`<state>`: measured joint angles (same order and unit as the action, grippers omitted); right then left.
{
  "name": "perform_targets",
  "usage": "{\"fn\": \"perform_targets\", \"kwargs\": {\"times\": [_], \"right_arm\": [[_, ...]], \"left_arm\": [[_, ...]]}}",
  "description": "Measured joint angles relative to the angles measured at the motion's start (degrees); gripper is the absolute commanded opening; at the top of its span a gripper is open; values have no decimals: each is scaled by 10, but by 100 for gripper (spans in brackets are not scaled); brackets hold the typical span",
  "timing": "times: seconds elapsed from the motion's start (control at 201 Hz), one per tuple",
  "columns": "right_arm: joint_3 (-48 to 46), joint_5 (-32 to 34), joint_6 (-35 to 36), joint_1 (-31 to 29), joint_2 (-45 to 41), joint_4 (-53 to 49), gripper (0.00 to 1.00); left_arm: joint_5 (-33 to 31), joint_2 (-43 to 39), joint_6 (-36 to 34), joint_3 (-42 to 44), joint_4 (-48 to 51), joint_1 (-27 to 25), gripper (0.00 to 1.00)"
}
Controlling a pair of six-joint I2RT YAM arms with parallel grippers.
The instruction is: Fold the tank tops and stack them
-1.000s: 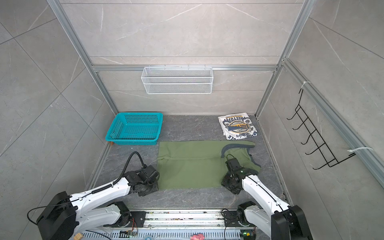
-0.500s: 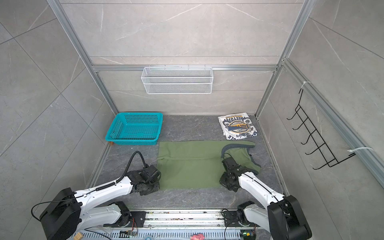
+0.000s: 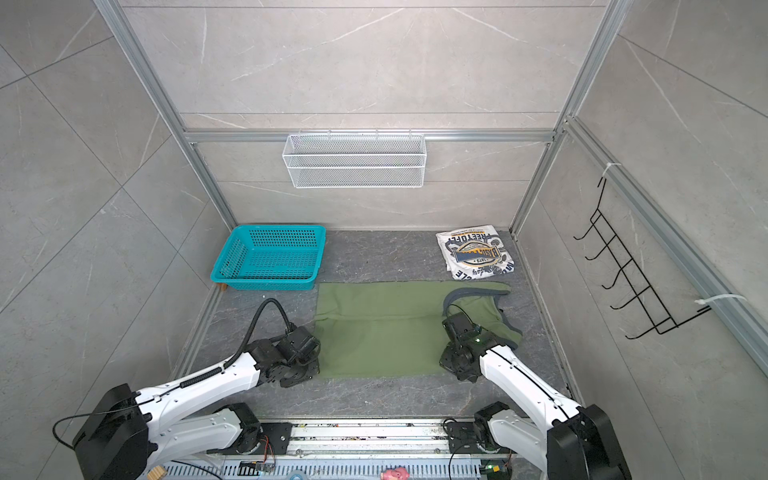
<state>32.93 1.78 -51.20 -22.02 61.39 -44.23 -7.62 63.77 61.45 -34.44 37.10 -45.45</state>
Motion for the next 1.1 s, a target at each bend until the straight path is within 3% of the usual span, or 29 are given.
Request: {"fn": "perform_targets", "kwargs": {"times": [0.204,0.592,0.886,0.961,1.1], "right_arm": [[83,21,28,0,52,-14,2],[221,51,108,24,236,-5,3],[263,50,139,55,307,13,6],[269,44,142,59,323,19,9],[282,39,150,63,348,28,25]], "left_arm": [[-19,36,-29,-81,6,20,0],[-26,177,-94,-151,-49,151,0],[-19,259,-126,-198,-81,183,0],[-13,279,-132,-209,-85,189,0],[-12,316,-140,-226,-89,197,0]]}}
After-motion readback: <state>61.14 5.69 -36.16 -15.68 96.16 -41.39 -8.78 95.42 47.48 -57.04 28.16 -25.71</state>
